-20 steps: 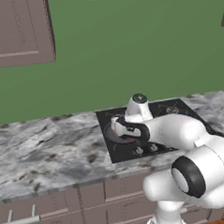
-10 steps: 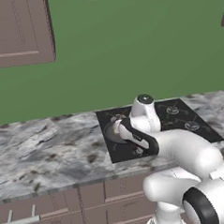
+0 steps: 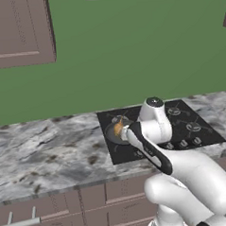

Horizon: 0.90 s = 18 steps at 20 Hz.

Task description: Place the pan on the front left burner on the stove. Then place the tomato and the onion in the pan and turn on the front left burner.

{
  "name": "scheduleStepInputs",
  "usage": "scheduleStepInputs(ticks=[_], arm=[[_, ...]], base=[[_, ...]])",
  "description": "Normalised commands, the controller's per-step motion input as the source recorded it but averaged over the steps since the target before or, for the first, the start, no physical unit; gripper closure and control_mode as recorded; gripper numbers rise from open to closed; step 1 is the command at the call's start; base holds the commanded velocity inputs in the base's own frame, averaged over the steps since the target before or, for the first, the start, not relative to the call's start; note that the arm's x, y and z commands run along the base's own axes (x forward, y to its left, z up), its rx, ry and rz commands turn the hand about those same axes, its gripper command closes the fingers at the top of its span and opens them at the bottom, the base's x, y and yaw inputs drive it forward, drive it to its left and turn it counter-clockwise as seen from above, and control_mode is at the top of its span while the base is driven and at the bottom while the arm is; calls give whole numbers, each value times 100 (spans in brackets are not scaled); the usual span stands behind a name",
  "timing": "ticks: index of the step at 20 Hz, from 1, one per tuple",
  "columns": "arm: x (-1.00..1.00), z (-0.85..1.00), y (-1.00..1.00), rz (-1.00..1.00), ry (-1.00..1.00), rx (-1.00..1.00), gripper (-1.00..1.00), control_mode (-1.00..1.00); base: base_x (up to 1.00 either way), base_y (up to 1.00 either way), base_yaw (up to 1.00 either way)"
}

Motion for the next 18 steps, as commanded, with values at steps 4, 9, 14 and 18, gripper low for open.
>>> scheduleStepInputs(ticks=[4, 9, 14, 18], arm=[[-30, -2, -9, 1, 0, 0, -100, -100], [-3, -6, -3, 0, 0, 0, -100, -100], [0, 0, -6, 0, 0, 0, -100, -100], [0, 0, 0, -4, 0, 0, -100, -100]], base=[[0, 0, 0], [0, 0, 0], [0, 0, 0], [0, 0, 0]])
